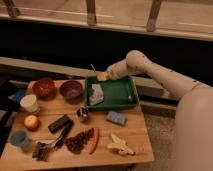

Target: Place fork in red bowl

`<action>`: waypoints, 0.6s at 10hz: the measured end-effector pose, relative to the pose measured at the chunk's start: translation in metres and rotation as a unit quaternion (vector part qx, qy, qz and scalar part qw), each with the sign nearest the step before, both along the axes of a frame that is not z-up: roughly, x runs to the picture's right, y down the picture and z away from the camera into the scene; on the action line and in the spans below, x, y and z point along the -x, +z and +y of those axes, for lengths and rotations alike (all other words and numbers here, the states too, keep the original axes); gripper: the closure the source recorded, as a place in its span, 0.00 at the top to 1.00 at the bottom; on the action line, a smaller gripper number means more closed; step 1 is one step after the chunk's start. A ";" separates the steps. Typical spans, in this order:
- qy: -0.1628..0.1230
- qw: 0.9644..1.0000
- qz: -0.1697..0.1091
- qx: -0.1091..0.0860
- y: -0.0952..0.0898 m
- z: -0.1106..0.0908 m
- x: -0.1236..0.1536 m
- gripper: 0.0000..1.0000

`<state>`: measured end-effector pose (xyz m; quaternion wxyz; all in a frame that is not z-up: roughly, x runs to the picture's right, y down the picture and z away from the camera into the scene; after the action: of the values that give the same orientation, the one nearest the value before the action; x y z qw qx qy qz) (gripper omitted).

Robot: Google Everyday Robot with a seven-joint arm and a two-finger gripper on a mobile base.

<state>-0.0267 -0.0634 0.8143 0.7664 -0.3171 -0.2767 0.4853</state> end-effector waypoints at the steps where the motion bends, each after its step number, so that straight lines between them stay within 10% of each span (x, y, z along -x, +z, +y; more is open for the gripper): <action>1: -0.020 0.999 -0.026 -0.010 -0.012 0.004 0.023 0.00; 6: -0.097 0.986 -0.129 -0.031 -0.044 0.012 0.116 0.00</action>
<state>-0.1423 -0.0517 0.7706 0.7769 -0.3785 -0.3565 0.3550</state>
